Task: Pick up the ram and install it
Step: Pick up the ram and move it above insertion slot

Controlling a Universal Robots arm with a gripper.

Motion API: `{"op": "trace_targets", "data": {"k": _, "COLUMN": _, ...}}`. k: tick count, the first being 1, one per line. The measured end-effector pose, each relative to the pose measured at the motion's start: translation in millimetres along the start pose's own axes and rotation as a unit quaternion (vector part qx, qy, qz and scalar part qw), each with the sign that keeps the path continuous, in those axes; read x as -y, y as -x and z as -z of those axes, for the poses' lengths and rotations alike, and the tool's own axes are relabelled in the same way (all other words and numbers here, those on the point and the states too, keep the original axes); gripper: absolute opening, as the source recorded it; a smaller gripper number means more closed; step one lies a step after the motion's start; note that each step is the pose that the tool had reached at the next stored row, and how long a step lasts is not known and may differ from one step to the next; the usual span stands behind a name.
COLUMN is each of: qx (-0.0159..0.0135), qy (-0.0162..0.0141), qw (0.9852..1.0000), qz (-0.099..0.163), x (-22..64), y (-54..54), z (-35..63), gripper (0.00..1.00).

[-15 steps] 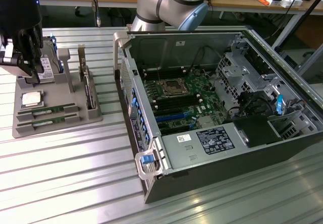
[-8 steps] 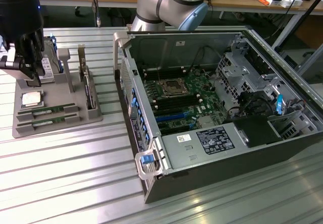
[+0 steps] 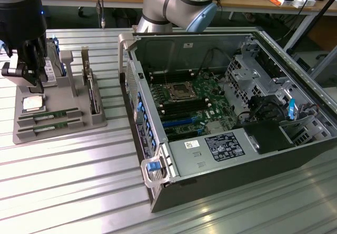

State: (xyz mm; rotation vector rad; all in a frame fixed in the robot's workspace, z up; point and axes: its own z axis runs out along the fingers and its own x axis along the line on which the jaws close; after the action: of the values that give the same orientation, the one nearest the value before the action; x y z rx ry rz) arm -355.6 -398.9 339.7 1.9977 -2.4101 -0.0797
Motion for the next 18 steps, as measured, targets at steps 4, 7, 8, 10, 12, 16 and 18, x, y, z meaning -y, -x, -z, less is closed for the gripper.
{"op": "trace_targets", "data": {"k": 4, "qx": 0.0000, "qy": 0.0000, "qw": 1.0000, "qz": 0.000, "x": 0.2, "y": -0.1, "z": -3.9, "gripper": 0.36}}
{"op": "trace_targets", "data": {"k": 7, "qx": 0.0000, "qy": 0.0000, "qw": 1.0000, "qz": 0.000, "x": 0.3, "y": -0.1, "z": -5.9, "gripper": 0.36}}
{"op": "trace_targets", "data": {"k": 8, "qx": 0.0000, "qy": 0.0000, "qw": 1.0000, "qz": 0.000, "x": 0.3, "y": -0.1, "z": -6.2, "gripper": 0.36}}
{"op": "trace_targets", "data": {"k": 10, "qx": 0.0000, "qy": 0.0000, "qw": 1.0000, "qz": 0.000, "x": 0.3, "y": -0.2, "z": -7.2, "gripper": 0.36}}
{"op": "trace_targets", "data": {"k": 12, "qx": 0.0000, "qy": 0.0000, "qw": 1.0000, "qz": 0.000, "x": 0.4, "y": -0.2, "z": -9.3, "gripper": 0.36}}
{"op": "trace_targets", "data": {"k": 16, "qx": 0.0000, "qy": 0.0000, "qw": 1.0000, "qz": 0.000, "x": 0.6, "y": -0.3, "z": -12.3, "gripper": 0.36}}
{"op": "trace_targets", "data": {"k": 18, "qx": 0.0000, "qy": 0.0000, "qw": 1.0000, "qz": 0.000, "x": 0.7, "y": -0.3, "z": -14.5, "gripper": 0.36}}
